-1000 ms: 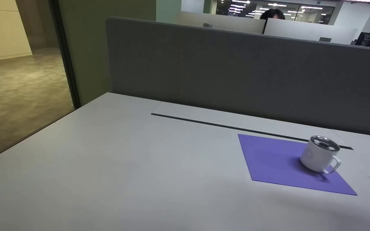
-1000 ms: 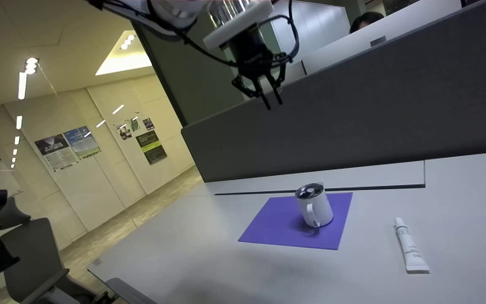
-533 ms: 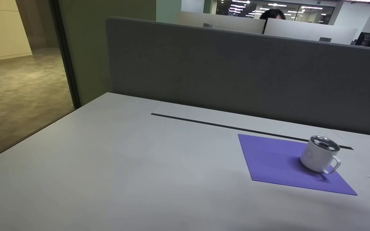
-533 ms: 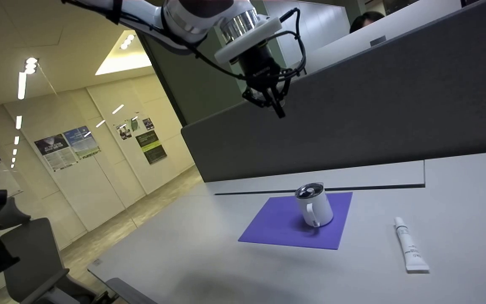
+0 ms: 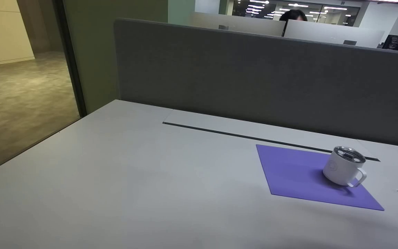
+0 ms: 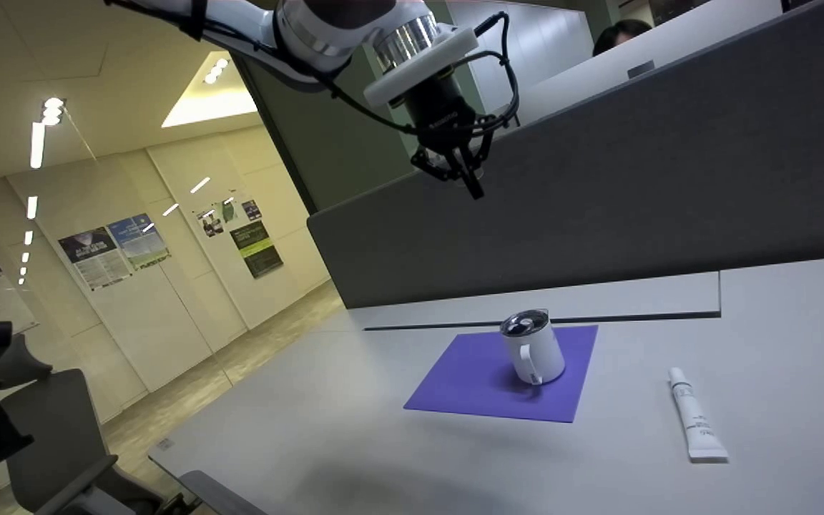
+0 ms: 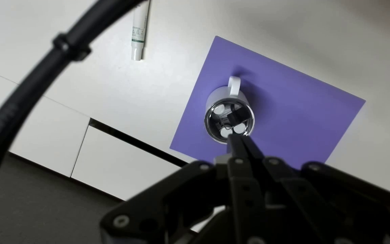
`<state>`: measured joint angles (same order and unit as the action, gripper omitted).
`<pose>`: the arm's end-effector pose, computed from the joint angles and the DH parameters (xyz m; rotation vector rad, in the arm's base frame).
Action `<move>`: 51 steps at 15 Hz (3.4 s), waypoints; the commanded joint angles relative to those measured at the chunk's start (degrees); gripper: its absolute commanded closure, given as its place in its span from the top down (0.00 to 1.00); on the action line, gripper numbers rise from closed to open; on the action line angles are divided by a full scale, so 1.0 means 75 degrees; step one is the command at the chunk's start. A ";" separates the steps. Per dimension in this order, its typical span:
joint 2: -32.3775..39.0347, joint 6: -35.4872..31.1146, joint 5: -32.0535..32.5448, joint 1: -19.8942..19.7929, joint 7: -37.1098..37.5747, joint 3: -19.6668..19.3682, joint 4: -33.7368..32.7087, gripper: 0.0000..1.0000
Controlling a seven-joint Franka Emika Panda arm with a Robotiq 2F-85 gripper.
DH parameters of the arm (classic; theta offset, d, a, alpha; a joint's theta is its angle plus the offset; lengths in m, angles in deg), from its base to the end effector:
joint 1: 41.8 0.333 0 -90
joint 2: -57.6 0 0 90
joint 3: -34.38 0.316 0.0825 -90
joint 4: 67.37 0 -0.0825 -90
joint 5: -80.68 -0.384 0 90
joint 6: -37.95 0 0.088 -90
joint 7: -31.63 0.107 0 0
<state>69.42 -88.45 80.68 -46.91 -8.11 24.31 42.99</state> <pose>0.5897 -0.1555 0.3923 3.0015 0.6613 0.0795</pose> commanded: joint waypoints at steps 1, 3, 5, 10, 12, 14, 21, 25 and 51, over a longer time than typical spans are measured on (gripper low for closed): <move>0.0120 -0.0177 -0.0057 -0.0297 -0.0010 0.0325 -0.0050 0.00; 0.0296 -0.0722 -0.0488 -0.0429 -0.0220 0.0524 -0.0026 0.00; 0.0646 -0.1241 -0.0581 -0.0468 -0.0249 0.0707 -0.0125 0.00; 0.1519 -0.1335 -0.0441 -0.0512 -0.0149 0.1081 -0.0330 0.00; 0.1804 -0.1398 -0.0310 -0.0532 -0.0116 0.1132 -0.0368 0.00; 0.2074 -0.1499 -0.0308 -0.0577 -0.0065 0.1159 -0.0405 0.00; 0.2890 -0.2133 -0.0287 -0.0854 -0.0167 0.1359 -0.0584 0.00; 0.3158 -0.2302 -0.0262 -0.0964 -0.0159 0.1482 -0.0685 0.00; 0.4059 -0.2914 0.0109 -0.1052 -0.0082 0.1626 -0.1005 0.00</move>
<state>98.18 -108.02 79.72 -54.58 -9.59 36.50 36.81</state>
